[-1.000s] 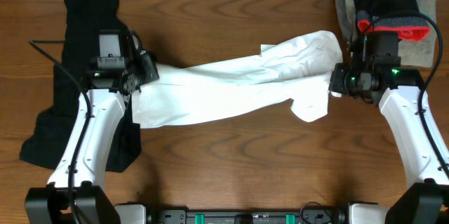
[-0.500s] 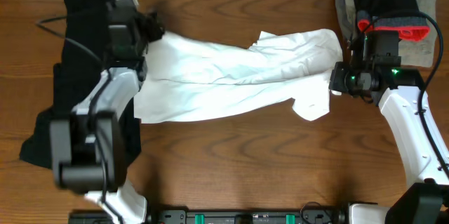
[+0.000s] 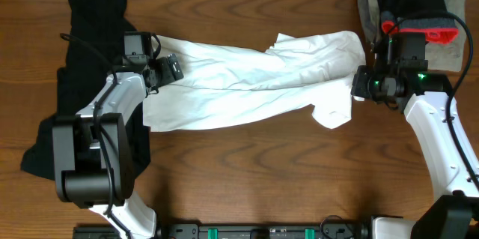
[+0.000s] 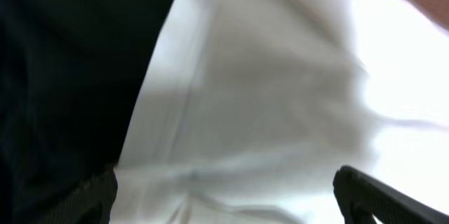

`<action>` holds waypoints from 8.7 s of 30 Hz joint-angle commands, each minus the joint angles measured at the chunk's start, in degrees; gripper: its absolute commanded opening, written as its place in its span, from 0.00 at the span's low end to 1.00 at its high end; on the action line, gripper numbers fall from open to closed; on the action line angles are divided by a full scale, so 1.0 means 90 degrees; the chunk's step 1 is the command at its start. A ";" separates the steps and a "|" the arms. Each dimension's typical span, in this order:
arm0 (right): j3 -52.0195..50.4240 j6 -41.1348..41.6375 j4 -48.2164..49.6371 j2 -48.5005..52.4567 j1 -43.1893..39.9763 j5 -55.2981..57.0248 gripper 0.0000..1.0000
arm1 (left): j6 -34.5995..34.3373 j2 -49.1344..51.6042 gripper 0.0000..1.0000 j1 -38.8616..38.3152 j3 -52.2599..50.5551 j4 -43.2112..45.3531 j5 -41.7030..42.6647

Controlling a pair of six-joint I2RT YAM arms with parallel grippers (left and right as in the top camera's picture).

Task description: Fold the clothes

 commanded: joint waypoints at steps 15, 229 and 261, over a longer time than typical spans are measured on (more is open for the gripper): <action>0.0070 -0.0090 0.0058 -0.0058 0.0022 0.0036 0.03 | 0.0721 0.0233 0.44 0.0015 0.0039 -0.0641 -0.0051; 0.6506 -0.2110 -0.1732 0.2234 -0.0865 -0.1246 0.01 | 0.3461 0.3708 0.78 -0.3126 0.4680 0.1593 0.1586; 0.6506 -0.2110 -0.1928 0.2234 -0.0862 -0.1277 0.01 | 0.3623 0.4456 0.63 -0.3434 0.4680 0.2589 0.1127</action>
